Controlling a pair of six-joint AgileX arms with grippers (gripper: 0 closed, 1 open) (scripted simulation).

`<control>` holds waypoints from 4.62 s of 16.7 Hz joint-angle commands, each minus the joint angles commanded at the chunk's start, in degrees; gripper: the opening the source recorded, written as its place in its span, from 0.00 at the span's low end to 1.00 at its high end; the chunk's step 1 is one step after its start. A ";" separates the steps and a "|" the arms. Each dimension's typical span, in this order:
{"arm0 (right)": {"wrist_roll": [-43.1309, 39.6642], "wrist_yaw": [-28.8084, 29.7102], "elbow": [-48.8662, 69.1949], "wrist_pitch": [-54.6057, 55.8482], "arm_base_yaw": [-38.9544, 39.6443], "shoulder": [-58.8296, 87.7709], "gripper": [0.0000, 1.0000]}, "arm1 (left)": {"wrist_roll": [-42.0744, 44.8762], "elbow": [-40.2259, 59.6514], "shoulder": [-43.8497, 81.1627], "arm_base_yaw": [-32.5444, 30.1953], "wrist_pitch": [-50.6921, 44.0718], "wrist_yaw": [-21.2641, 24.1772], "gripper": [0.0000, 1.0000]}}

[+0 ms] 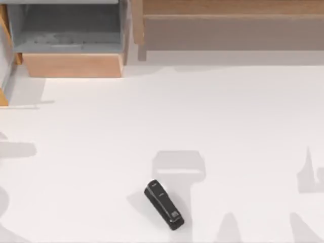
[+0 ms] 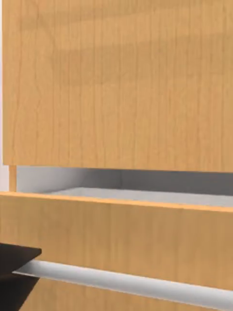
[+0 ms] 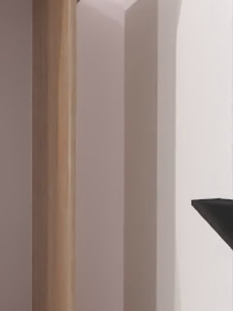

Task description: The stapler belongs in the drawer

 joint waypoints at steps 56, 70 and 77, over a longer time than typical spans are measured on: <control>0.00 0.00 0.00 0.00 0.00 0.00 1.00 | -5.75 -17.10 -9.07 4.46 4.44 8.77 1.00; 0.00 0.00 0.00 0.00 0.00 0.00 1.00 | -52.52 -27.38 -49.98 -25.25 -35.37 -7.14 1.00; 0.00 0.00 0.00 0.00 0.00 0.00 1.00 | -74.00 -32.27 -76.56 -37.76 -54.56 -16.21 1.00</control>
